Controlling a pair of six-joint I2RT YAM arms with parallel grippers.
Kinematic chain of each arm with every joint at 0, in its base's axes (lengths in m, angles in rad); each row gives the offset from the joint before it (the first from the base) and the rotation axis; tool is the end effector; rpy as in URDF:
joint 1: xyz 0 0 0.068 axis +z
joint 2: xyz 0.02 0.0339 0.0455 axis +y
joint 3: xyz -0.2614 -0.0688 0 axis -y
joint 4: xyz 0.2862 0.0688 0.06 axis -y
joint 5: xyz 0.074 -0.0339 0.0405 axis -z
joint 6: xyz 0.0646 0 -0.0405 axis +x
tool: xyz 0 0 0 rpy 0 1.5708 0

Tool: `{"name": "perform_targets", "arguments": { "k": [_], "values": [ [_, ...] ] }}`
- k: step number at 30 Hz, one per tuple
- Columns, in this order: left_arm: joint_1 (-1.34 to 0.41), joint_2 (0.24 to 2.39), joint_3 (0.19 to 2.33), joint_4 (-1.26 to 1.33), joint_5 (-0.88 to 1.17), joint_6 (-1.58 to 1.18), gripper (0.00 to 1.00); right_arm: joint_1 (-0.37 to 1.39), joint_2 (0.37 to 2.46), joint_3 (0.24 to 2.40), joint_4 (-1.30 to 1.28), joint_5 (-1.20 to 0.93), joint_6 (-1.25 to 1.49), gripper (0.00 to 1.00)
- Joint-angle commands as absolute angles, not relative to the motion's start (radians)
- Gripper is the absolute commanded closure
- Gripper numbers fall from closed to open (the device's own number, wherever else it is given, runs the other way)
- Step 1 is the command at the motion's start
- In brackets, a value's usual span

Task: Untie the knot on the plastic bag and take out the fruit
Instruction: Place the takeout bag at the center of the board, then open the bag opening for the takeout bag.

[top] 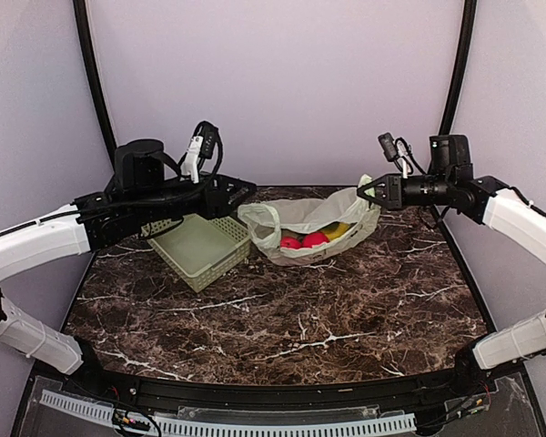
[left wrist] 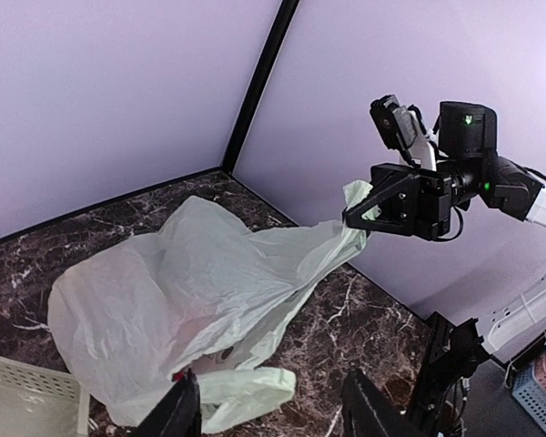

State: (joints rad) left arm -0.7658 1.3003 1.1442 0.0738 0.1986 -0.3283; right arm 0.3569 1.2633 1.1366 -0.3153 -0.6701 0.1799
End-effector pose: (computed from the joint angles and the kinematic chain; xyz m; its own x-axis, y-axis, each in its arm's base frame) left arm 0.2644 -0.2719 0.3689 -0.3209 -0.1300 -0.9382 0.7583 0.5583 -0.3367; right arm 0.3093 0.1581 0.3327 -0.5374 -0.0507 -0.8418 -0.7152 0.5563 0.4231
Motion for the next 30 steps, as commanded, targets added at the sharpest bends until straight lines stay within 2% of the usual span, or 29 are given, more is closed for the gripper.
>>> {"name": "perform_targets", "arguments": {
  "k": [1, 3, 7, 10, 17, 22, 30],
  "values": [
    [-0.838, 1.277, 1.041, 0.065, 0.079, -0.499, 0.48, 0.398, 1.237, 1.1, -0.219, -0.685, 0.229, 1.0],
    [-0.876, 1.271, 1.012, 0.082, 0.032, -0.599, 0.48, 0.412, 1.234, 1.099, -0.217, -0.667, 0.231, 1.0],
    [-0.944, 1.279, 0.987, 0.076, -0.075, -0.641, 0.37, 0.434, 1.231, 1.085, -0.189, -0.648, 0.239, 1.0],
    [-0.956, 1.306, 0.995, 0.095, -0.06, -0.648, 0.28, 0.444, 1.234, 1.077, -0.171, -0.641, 0.245, 1.0],
    [-0.959, 1.398, 1.029, 0.156, -0.057, -0.621, 0.18, 0.46, 1.232, 1.056, -0.141, -0.632, 0.259, 1.0],
    [-0.959, 1.464, 1.091, 0.159, -0.091, -0.587, 0.16, 0.462, 1.226, 1.04, -0.132, -0.632, 0.264, 1.0],
    [-0.959, 1.529, 1.153, 0.16, -0.111, -0.553, 0.27, 0.462, 1.21, 1.03, -0.13, -0.609, 0.256, 1.0]
  ]
}}
